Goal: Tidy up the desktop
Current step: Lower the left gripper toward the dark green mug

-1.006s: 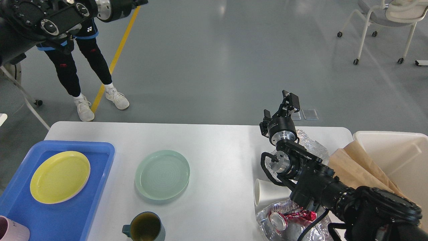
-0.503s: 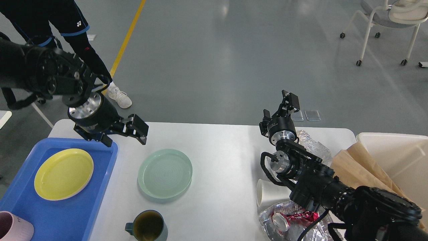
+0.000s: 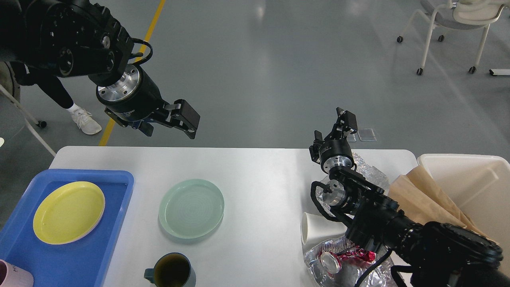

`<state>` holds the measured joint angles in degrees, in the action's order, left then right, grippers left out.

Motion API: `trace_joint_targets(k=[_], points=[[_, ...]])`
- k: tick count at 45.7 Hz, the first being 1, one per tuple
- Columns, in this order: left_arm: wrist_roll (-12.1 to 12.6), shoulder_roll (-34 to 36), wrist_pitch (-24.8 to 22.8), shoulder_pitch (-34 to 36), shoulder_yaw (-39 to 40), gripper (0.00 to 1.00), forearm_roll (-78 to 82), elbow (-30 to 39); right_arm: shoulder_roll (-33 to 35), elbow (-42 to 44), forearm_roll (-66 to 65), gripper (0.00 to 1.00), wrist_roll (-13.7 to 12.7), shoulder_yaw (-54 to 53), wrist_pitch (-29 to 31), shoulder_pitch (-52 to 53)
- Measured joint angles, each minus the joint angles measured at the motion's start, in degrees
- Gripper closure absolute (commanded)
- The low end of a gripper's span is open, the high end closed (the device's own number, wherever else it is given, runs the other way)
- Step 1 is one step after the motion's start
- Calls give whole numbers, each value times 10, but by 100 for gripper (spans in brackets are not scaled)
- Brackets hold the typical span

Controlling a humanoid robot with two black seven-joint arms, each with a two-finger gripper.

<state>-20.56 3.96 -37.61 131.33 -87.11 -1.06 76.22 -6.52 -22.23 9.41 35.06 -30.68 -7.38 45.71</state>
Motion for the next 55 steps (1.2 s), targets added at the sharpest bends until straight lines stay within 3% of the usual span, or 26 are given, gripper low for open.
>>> trace_joint_targets(k=[27,44,55], points=[[0,4,0,-54,1,1,0,0,0,0,0,0,0,0,0,0],[0,72,-4,-82,-3,1,0,1,0,0,0,0,0,0,0,0],[0,81,-43,-124,-5,1,0,3,0,0,0,0,0,0,0,0]])
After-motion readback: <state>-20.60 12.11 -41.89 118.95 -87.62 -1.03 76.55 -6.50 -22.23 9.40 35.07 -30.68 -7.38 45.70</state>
